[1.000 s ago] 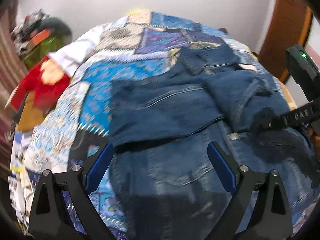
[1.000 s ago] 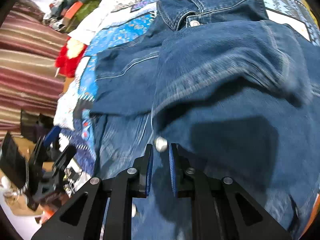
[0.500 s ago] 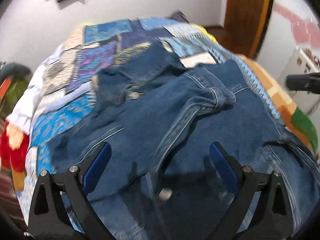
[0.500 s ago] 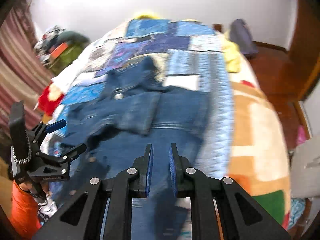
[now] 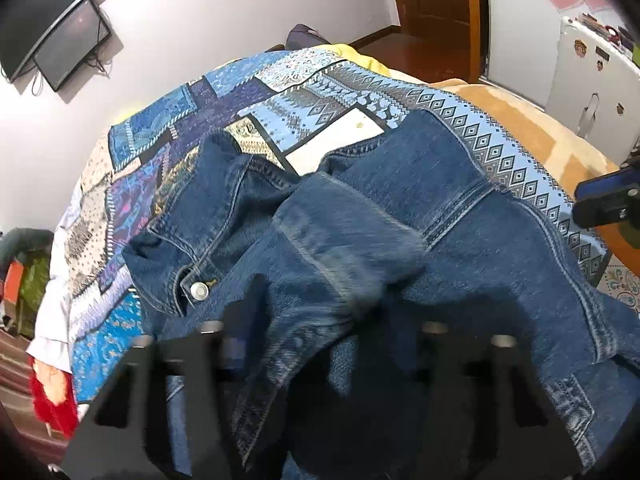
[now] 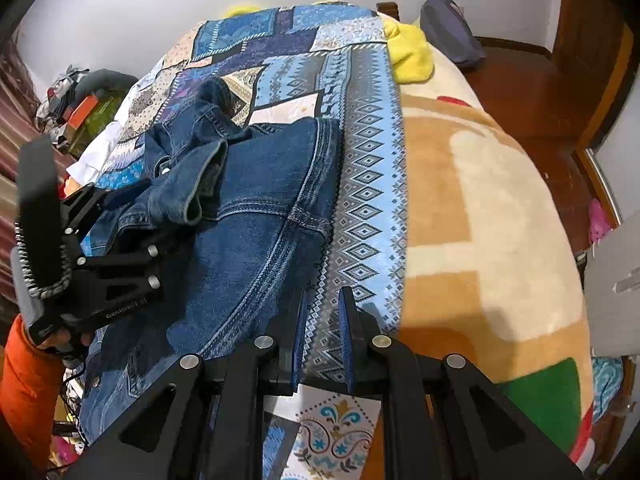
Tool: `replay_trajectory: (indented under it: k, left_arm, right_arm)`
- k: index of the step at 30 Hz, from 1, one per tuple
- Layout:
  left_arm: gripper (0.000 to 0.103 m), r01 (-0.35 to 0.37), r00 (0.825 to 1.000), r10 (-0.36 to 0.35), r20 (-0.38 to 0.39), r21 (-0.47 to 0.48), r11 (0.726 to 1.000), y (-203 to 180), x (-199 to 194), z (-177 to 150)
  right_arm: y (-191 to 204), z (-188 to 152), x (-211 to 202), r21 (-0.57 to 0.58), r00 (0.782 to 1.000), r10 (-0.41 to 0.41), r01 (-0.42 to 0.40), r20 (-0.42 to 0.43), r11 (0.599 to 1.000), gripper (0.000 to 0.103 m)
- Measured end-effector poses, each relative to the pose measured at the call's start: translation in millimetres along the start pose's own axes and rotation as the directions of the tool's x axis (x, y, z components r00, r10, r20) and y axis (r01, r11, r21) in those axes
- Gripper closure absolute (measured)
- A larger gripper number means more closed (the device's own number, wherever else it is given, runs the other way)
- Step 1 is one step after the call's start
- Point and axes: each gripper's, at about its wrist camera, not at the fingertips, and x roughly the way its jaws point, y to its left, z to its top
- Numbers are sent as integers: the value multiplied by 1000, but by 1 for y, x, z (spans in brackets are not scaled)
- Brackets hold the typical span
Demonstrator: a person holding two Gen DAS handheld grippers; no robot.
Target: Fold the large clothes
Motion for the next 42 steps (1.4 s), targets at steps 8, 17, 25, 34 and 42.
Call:
replay_trajectory:
  k: [8,17,25,34,42]
  left_arm:
    - [79,23,993,9,119,-266,964,92,-57,-1]
    - [85,-46,984,126,128,-498,866,210,-104,-66]
    - [86,-34,996,79,42,-643,765,243,-72,-152]
    - [85,-32,994,-54,-91,-749,662,224,-8,-243]
    - [68,-59,986,-80,-148,-749,660,208,2,-265]
  right_arm:
    - [17,14,-5,-26,999,5,-5,36,1000,92]
    - [52,37,-16,-107,994,-24,36,106,994,92]
    - [76,46,22,-171,993,-101,110,59,979,92]
    - [71,29,64,-267,980,-197,199,36,943,92]
    - [62,23,56,-264,980,-189,197,54,944,72]
